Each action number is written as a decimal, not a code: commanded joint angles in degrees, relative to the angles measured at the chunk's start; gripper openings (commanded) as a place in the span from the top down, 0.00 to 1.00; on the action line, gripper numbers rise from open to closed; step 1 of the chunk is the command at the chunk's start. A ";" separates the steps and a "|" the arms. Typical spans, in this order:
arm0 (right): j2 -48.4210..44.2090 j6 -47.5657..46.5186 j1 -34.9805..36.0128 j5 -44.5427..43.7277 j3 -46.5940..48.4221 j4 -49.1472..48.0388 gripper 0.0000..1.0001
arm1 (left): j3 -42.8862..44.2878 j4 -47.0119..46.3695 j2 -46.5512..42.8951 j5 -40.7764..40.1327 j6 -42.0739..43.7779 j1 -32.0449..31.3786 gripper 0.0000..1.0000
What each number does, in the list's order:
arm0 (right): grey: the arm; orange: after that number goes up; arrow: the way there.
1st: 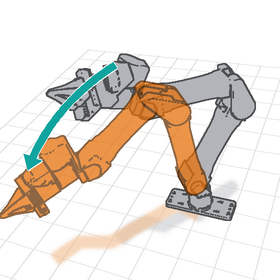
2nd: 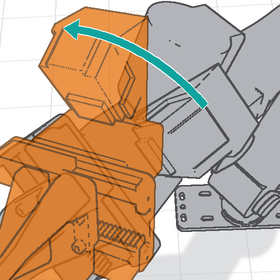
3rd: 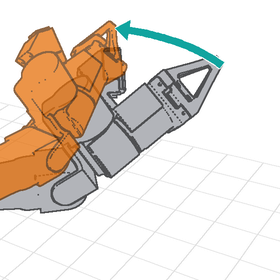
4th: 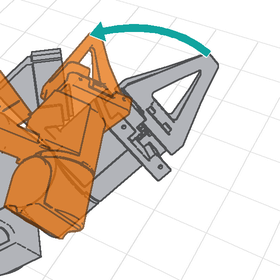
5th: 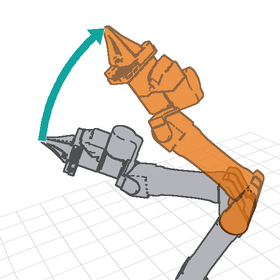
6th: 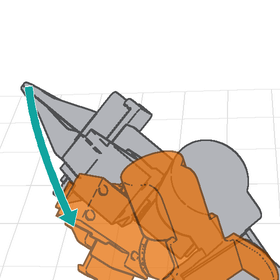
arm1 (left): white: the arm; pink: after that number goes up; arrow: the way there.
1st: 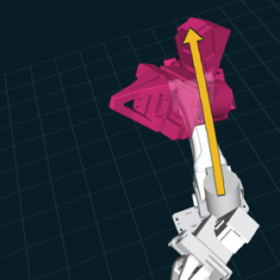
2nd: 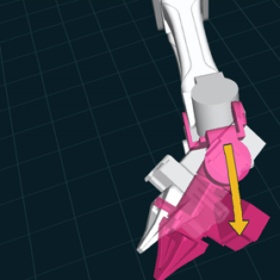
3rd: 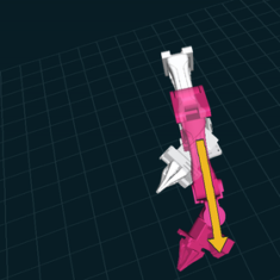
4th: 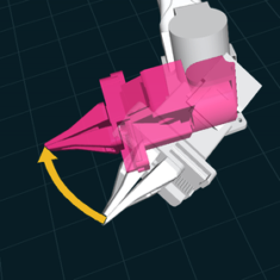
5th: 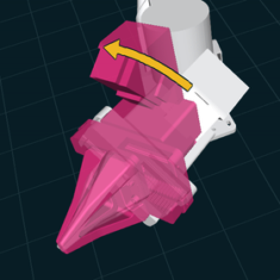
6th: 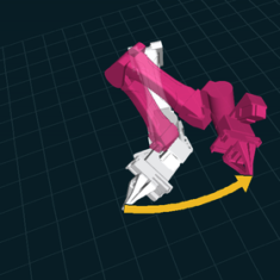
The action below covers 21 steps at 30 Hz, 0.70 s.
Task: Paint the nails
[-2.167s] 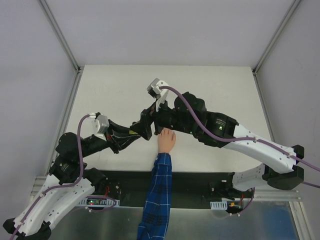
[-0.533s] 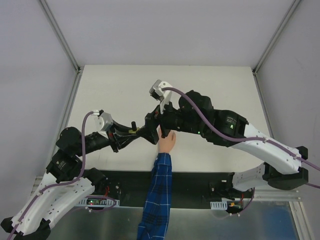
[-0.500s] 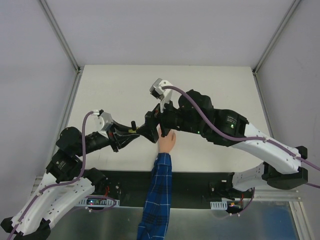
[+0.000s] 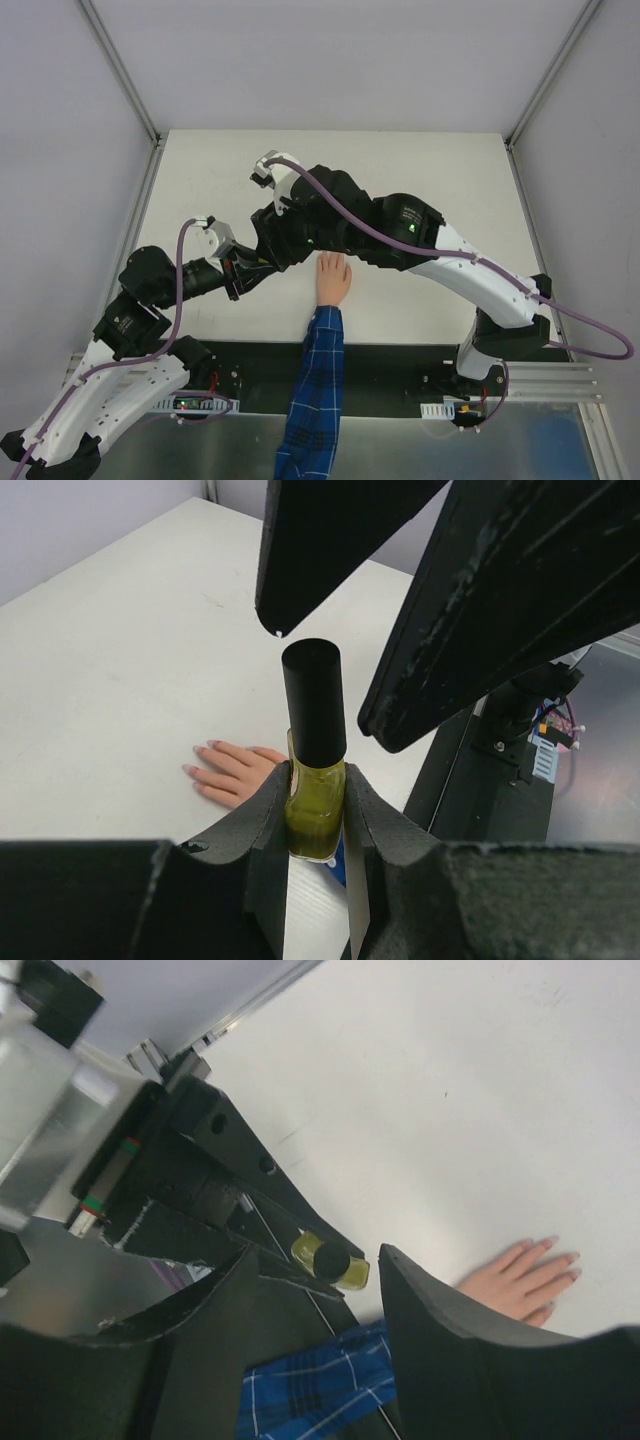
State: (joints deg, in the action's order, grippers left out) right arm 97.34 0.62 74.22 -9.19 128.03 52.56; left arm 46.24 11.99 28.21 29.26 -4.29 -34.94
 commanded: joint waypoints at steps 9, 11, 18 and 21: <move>0.66 -0.36 0.40 0.23 0.91 2.29 0.52 | 2.37 -0.91 0.71 -0.25 1.13 -0.57 1.00; 0.83 -0.27 0.40 0.49 0.38 1.68 0.54 | 2.54 -1.00 0.62 -0.51 0.78 -0.57 1.00; 0.83 -0.36 0.40 0.84 -1.29 0.09 0.64 | 2.45 -0.92 0.27 -0.08 0.34 -0.57 1.00; 0.75 -1.77 0.40 0.75 -1.55 0.09 0.75 | 2.37 -1.00 0.18 0.19 0.16 -0.57 1.00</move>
State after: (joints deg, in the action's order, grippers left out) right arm 98.30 0.01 74.28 -8.84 126.63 54.37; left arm 46.48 12.86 28.75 29.34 -3.64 -34.94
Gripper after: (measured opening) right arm 0.303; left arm 0.208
